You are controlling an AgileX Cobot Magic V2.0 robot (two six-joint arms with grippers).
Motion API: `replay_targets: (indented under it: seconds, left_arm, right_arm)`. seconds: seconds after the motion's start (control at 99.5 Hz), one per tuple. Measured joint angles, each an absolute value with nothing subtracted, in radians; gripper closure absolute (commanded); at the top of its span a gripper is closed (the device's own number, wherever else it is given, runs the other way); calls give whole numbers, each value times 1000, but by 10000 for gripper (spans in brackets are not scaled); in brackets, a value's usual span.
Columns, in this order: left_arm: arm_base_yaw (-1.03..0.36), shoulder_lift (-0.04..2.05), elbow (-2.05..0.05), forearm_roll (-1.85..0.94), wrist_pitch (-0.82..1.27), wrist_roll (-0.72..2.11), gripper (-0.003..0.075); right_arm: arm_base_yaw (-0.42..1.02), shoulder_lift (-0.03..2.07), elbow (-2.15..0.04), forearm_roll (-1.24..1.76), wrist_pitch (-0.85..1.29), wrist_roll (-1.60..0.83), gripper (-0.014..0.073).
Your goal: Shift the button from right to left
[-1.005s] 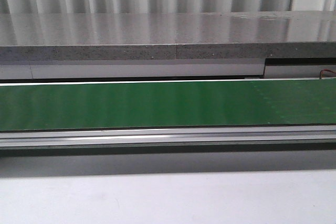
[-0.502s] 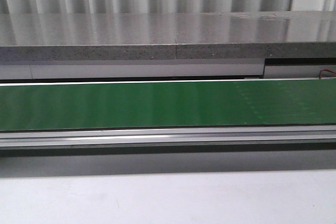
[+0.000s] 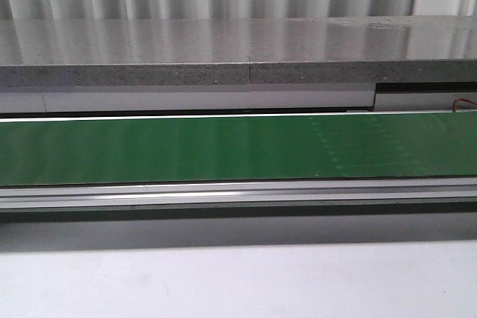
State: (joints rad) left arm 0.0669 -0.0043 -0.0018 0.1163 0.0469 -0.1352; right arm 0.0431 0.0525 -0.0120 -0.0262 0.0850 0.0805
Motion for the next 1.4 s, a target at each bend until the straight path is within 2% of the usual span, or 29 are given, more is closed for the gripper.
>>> replay_targets:
  seconds: [0.221, 1.396]
  left_arm:
    - [67, -4, -2, 118, 47, -135, 740]
    - [67, -4, -2, 118, 47, -138, 740]
  right_arm:
    - [43, -10, 26, -12, 79, 81, 662]
    - [43, -11, 27, -9, 79, 87, 662]
